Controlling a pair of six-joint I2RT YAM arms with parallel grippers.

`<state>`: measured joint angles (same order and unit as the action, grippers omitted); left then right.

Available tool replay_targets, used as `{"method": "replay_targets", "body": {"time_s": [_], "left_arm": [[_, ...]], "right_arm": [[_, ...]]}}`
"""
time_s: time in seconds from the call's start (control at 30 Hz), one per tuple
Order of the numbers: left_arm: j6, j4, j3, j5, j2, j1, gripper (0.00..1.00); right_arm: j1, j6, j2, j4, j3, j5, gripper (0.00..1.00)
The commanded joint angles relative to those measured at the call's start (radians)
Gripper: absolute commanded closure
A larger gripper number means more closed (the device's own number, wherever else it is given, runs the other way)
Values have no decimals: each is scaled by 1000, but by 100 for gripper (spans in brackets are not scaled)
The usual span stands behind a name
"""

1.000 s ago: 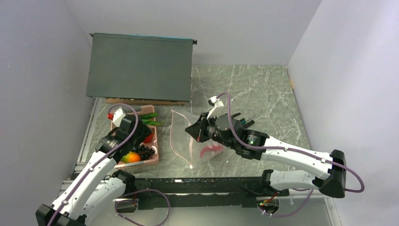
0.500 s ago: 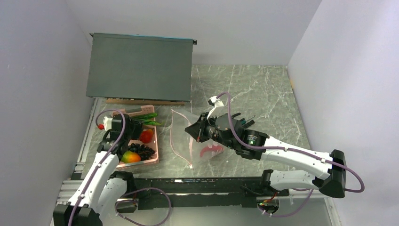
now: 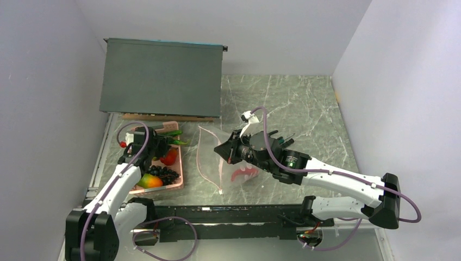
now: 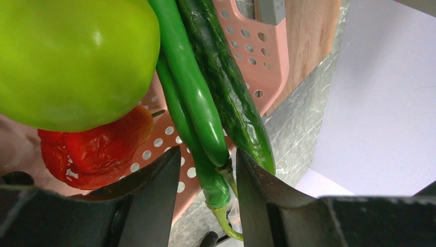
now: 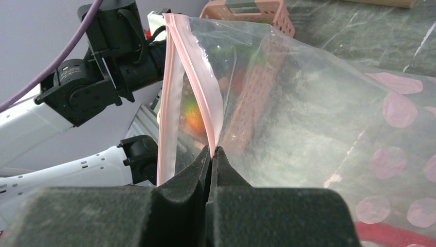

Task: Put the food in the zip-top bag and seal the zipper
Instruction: Pick up the fake vegetable from the bin.

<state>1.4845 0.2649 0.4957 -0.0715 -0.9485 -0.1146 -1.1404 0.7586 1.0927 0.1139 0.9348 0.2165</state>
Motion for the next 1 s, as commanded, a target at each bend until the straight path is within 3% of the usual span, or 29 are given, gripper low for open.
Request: {"method": "replay_targets", "body": {"time_s": [0.0,0.33,0.57,0.97], "left_arm": [[40,-25,63,11,-29,5,53],[57,41,60,-30,-4,4,69],[40,21,58,-19,-25,4,59],[-7,121,87,-59,51,4,76]], "right_arm": [[6,-14,-34,-47,-6,5,100],[7,-7,-42,-46,-11,10,100],[7,8,-32,-49,-11,-2,100],[7,16,-26,-49,-4,-3,100]]}}
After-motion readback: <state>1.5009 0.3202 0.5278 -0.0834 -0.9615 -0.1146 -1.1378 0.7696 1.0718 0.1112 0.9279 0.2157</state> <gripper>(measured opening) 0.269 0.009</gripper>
